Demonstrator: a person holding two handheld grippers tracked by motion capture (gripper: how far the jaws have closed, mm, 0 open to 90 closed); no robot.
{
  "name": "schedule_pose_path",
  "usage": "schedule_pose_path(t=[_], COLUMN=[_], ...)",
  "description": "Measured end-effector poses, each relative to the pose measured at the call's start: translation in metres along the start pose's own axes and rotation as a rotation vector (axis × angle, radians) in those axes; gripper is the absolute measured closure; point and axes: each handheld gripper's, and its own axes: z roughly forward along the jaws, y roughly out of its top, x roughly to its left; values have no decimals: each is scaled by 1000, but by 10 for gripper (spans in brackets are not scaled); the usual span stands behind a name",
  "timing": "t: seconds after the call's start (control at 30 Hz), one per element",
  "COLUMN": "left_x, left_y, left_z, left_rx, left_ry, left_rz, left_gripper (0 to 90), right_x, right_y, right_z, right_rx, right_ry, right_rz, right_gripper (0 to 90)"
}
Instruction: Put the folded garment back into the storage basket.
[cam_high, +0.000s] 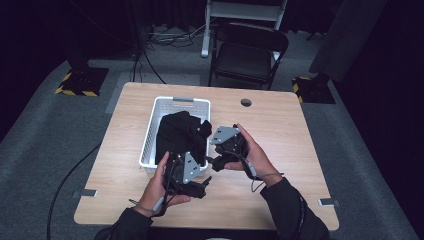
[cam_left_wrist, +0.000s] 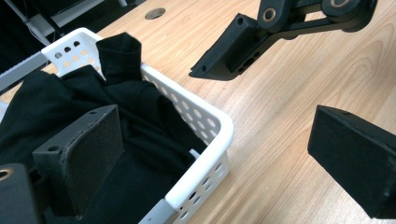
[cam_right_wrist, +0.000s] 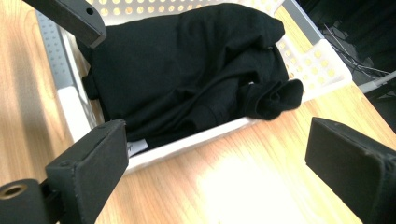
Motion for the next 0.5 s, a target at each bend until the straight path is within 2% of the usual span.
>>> schedule_pose_path(t=[0.27,0.5], left_x=[-10,-17], left_y=[2,3], left_z=[1,3], left_rx=[-7,-6], left_ry=[-25,-29], left_rz=[19,46], left_gripper=[27,30], right_x=[2,4], right_y=[-12,-24], right_z=[-14,-21], right_rx=[-5,-7], right_ry=[-20,-29], right_rz=[-5,-4], right_gripper=[54,51])
